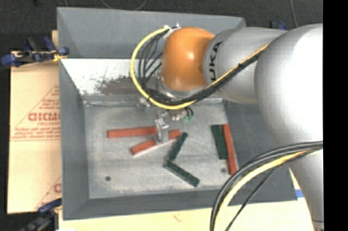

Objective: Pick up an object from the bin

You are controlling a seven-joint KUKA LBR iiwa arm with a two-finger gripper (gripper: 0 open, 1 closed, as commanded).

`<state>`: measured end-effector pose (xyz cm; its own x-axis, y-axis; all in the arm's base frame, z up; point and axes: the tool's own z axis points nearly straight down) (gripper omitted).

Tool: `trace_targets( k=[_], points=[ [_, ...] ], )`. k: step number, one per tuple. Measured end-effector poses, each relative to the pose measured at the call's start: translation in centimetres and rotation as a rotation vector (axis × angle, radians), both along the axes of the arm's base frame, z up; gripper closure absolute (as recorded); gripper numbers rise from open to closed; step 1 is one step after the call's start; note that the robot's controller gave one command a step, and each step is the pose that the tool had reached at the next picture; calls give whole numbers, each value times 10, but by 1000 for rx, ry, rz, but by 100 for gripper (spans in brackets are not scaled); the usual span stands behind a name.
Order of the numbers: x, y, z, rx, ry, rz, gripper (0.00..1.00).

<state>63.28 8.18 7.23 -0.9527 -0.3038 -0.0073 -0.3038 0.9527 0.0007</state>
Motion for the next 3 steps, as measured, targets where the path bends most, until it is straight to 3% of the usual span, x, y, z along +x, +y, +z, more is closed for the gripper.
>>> trace_targets(
  k=[1, 2, 3],
  points=[
    [1, 0, 2, 1, -2, -2, 100],
    [-25, -24, 100, -3, -6, 12, 100],
    [-27, -23, 95, -3, 2, 11, 0]
  ],
)
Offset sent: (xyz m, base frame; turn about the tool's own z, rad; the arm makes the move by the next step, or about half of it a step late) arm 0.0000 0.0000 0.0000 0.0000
